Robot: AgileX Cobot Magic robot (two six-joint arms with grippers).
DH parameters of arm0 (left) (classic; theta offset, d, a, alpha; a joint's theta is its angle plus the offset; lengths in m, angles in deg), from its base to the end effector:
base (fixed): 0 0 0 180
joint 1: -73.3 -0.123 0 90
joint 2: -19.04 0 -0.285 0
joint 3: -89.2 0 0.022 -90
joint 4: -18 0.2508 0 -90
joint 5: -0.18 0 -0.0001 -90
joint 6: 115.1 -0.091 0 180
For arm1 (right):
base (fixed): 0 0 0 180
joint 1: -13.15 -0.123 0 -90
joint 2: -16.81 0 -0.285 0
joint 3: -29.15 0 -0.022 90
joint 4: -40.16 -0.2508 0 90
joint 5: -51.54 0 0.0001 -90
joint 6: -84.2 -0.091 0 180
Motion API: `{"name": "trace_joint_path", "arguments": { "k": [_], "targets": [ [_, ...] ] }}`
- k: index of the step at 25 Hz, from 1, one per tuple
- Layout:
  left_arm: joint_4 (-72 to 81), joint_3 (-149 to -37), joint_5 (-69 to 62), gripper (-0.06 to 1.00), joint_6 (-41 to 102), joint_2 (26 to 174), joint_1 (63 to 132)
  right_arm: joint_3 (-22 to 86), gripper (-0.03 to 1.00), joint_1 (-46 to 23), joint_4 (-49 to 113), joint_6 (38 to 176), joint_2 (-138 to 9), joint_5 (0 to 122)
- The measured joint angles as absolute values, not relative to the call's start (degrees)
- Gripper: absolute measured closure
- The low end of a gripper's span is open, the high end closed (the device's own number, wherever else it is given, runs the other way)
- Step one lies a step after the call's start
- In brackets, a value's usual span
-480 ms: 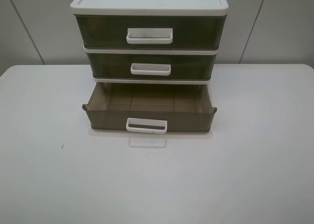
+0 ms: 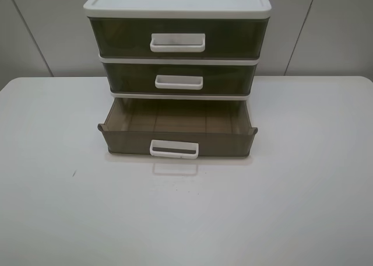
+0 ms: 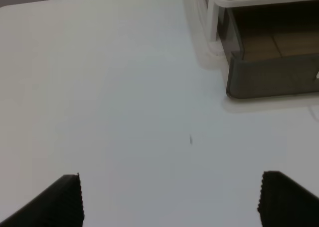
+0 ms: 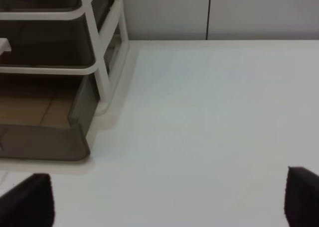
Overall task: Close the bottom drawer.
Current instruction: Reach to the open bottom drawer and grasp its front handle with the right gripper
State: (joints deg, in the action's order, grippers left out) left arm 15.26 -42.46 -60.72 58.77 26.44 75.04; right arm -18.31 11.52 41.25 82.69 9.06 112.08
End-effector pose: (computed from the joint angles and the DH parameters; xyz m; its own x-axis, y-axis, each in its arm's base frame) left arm -0.0066 -0.0036 0.2783 -0.4405 0.0970 -0.8925 0.1049 0.9929 0.0561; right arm -0.0070 -0.0017 0.2830 -0.4344 0.0046 -0.9007 -0.0061 0.9999 0.0081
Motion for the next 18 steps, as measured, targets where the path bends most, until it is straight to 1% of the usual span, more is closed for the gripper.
{"name": "trace_joint_path", "arguments": {
  "k": [18],
  "targets": [
    [15.3, -42.5, -60.7, 0.23, 58.8, 26.4, 75.0, -18.3, 0.16, 11.5, 41.3, 82.7, 9.1, 112.1]
  ]
}}
